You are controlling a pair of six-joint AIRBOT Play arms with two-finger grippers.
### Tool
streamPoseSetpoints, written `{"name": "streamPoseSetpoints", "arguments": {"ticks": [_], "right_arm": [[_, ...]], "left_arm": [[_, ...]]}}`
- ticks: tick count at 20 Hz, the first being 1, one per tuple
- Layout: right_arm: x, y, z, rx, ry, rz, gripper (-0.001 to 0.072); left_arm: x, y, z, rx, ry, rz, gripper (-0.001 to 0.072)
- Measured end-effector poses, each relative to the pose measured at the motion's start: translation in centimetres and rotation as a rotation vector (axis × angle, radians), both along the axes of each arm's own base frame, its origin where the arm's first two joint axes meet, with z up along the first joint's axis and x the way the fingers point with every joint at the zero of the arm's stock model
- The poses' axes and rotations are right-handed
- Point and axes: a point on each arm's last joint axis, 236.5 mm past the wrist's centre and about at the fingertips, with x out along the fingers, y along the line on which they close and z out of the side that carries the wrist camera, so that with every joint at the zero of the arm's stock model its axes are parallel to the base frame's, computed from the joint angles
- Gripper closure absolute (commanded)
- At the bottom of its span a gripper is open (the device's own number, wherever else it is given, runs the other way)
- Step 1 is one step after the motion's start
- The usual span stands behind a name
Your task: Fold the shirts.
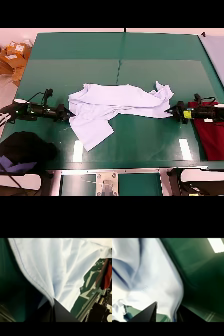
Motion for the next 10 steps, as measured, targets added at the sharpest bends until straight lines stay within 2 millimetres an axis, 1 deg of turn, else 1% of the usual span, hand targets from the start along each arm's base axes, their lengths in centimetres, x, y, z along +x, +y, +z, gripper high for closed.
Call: {"name": "streamPoseSetpoints", "arguments": {"ticks": [3, 4, 5, 6, 9, 10], "right_arm": [[0.8, 0.5, 0.0, 0.019, -0.012, 0.022, 0.0381], [0.8, 0.4, 0.1, 0.013, -0.012, 0.039, 0.0477], [0.8, 0.2, 0.0, -0.004, -0.013, 0.058, 0.0629], [0.9, -0.2, -0.2, -0.022, -0.015, 0.066, 0.0692], [1.6, -0.7, 0.0, -0.044, -0.034, 0.072, 0.0693], [1.9, -0.7, 0.5, -0.044, -0.046, 0.08, 0.0693]], "left_arm": [[0.0, 0.0, 0.0, 0.0, -0.001, 0.0, 0.0687], [0.0, 0.0, 0.0, 0.0, 0.0, 0.0, 0.0687], [0.0, 0.0, 0.0, 0.0, -0.001, 0.0, 0.0687], [0.0, 0.0, 0.0, 0.0, 0.0, -0.001, 0.0687], [0.2, 0.0, 0.3, 0.002, -0.01, -0.002, 0.0689], [0.4, 0.0, 1.0, 0.001, -0.029, -0.008, 0.0689]]}}
